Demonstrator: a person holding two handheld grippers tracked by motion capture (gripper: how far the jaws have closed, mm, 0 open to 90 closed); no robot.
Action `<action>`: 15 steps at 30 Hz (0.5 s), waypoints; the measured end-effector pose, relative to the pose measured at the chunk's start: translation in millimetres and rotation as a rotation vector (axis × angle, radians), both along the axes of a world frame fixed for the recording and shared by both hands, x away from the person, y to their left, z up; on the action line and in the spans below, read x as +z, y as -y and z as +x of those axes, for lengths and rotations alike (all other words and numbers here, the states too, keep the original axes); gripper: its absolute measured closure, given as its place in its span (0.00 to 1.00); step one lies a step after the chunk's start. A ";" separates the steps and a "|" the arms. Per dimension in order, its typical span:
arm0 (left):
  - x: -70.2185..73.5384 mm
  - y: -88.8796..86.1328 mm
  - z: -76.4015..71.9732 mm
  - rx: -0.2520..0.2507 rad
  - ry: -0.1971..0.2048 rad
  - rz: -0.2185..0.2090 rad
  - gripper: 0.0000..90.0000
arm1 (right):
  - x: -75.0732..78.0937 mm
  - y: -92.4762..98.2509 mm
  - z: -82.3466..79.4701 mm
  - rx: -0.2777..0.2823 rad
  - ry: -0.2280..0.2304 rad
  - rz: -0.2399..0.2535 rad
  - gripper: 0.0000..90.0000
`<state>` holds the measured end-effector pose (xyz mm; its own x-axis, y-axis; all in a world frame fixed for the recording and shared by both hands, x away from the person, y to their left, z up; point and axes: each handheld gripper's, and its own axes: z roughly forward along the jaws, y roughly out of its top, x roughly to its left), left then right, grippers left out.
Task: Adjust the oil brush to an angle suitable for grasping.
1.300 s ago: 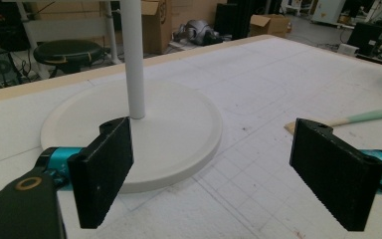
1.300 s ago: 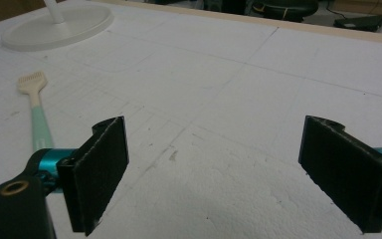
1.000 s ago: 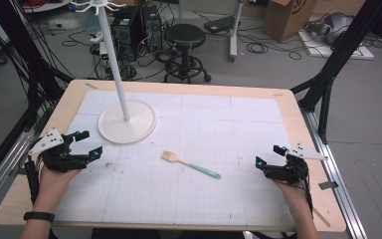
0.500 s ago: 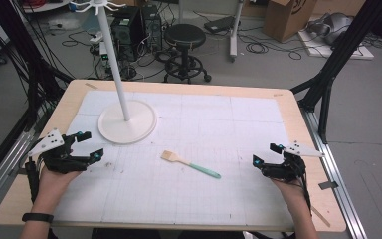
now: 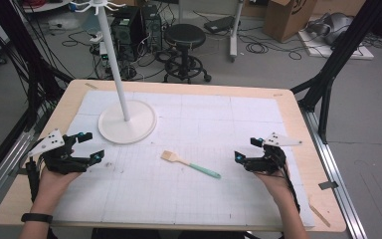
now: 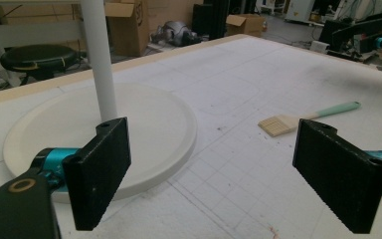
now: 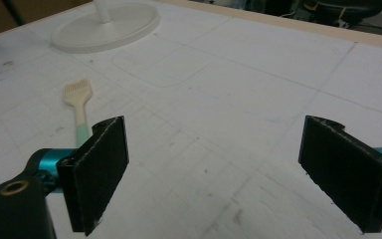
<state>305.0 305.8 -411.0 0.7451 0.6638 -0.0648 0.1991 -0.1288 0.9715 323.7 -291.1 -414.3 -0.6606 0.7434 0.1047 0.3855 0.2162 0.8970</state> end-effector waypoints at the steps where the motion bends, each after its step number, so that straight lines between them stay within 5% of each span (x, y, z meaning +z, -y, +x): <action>1: -0.1 0.0 0.1 -0.002 0.000 -0.002 0.18 | 0.2 -5.2 2.4 0.013 -0.003 0.002 0.13; 8: -0.4 0.1 0.5 -0.001 0.001 0.003 0.17 | 2.0 -39.8 15.0 0.110 -0.032 0.009 0.12; 15: -0.8 0.3 1.1 0.000 0.001 0.001 0.17 | 0.3 -81.3 22.7 0.201 -0.061 -0.035 0.12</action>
<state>306.1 305.5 -411.8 0.7451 0.6639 -0.0636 0.1981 -0.1293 0.9716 346.4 -209.9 -414.0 -0.7891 0.6014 0.1251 0.3846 0.3248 0.8640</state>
